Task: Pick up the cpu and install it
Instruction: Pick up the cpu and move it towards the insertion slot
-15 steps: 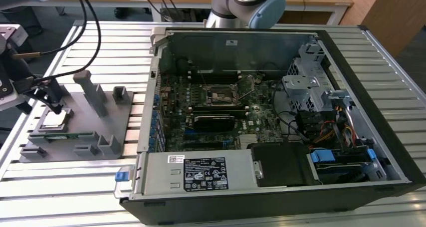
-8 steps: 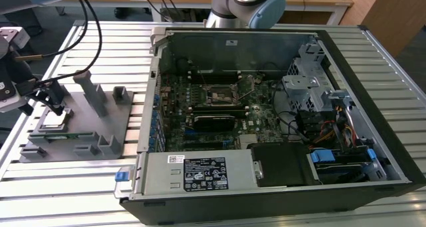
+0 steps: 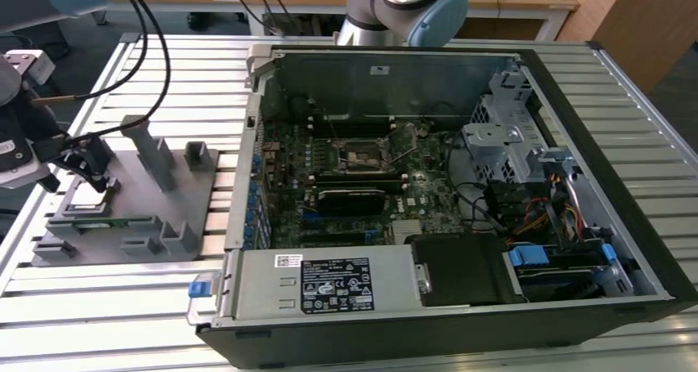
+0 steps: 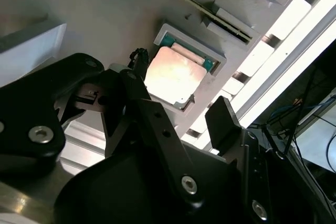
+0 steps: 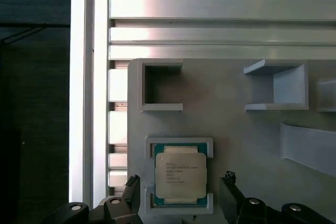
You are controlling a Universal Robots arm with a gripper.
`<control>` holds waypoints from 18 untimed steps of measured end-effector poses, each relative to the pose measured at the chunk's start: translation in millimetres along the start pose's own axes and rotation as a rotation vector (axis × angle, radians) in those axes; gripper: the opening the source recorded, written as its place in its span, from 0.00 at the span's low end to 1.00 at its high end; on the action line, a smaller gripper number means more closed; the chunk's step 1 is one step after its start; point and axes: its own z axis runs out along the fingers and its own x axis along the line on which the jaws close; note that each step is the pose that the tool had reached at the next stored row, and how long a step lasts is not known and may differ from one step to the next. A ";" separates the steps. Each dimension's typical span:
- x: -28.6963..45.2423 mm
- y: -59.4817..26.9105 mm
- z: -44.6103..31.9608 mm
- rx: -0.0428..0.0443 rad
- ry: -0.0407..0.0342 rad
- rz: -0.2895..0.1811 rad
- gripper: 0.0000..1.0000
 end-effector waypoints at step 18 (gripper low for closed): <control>-0.3 1.9 17.3 0.0023 -0.0005 0.014 0.70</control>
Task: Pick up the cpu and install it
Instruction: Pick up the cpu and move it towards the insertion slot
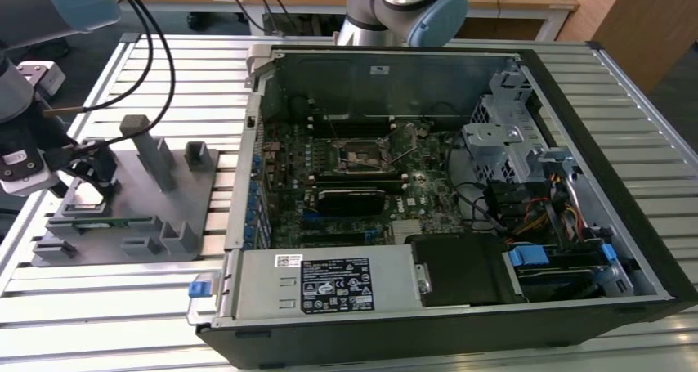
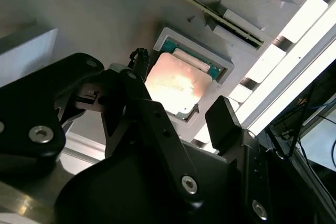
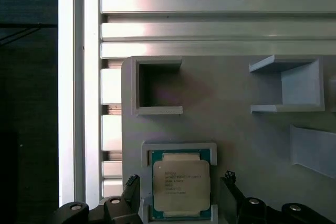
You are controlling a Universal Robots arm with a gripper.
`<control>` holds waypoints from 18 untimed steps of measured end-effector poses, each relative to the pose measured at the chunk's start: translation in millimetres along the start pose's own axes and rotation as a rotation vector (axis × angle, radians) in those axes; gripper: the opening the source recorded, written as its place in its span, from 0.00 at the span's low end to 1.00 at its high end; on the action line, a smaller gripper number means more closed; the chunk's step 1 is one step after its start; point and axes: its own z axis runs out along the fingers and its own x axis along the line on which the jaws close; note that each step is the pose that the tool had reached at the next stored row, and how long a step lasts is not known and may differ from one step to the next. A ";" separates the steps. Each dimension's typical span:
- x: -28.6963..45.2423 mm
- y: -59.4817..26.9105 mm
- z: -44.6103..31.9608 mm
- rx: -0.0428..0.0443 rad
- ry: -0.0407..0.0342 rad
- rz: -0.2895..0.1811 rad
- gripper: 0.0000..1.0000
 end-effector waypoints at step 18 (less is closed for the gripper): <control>-2.8 0.0 4.0 0.0007 0.0003 0.000 0.60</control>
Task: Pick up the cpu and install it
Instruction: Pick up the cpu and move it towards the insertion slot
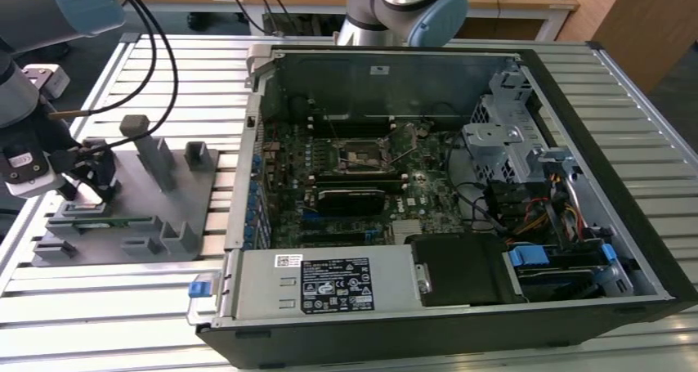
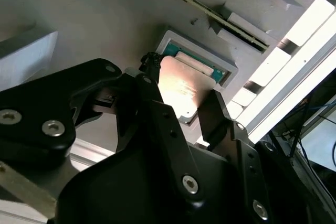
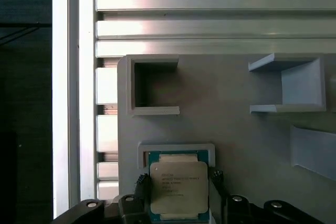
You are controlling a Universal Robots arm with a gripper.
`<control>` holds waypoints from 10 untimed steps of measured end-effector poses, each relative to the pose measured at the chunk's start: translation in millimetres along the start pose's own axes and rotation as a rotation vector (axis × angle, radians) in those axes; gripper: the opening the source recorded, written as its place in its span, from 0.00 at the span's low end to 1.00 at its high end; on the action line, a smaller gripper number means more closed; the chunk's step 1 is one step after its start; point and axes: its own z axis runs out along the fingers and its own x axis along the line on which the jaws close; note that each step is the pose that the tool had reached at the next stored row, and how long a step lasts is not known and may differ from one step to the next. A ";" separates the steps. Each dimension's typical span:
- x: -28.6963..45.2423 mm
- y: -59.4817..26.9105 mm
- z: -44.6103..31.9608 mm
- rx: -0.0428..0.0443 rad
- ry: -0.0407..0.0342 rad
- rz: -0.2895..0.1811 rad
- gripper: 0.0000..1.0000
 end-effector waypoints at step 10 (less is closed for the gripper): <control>-0.5 0.1 -1.2 -0.0002 -0.0005 0.000 0.53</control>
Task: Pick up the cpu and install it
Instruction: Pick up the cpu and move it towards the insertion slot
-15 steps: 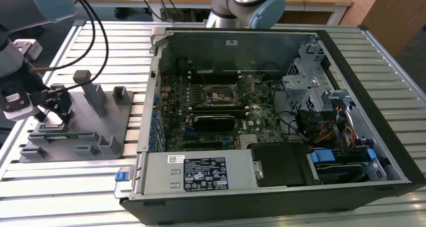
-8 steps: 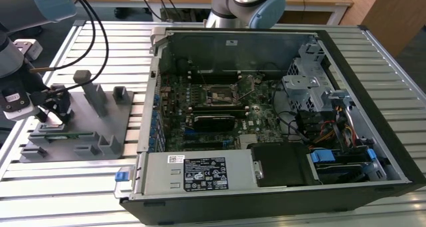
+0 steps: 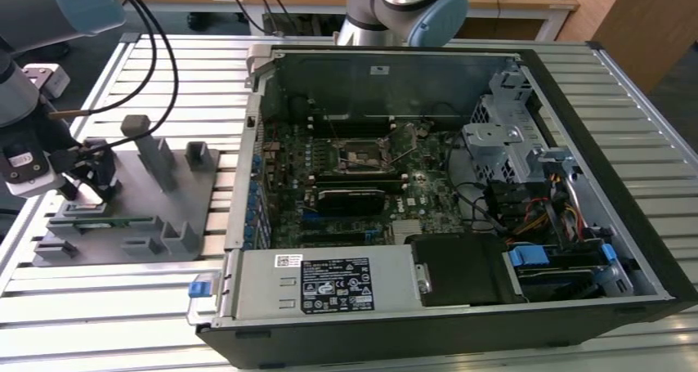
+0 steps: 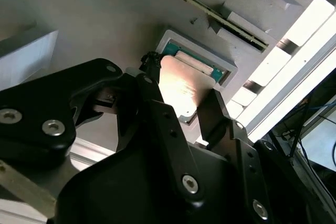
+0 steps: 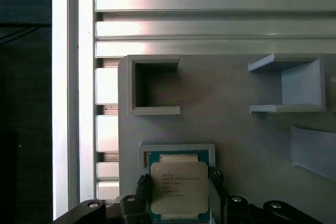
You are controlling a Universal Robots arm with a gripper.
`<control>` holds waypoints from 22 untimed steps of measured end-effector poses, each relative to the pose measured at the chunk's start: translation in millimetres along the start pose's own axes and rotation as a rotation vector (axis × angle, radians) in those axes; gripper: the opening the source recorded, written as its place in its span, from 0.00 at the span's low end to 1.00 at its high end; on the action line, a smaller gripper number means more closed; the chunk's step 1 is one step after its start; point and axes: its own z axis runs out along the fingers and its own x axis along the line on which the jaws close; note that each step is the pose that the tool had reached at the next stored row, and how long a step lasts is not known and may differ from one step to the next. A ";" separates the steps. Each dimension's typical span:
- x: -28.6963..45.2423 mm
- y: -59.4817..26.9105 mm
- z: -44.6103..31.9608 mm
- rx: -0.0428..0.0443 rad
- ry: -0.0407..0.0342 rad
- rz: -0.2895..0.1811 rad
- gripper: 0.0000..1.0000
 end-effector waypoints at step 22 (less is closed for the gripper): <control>0.0 0.1 -5.4 -0.0001 0.0003 0.000 0.53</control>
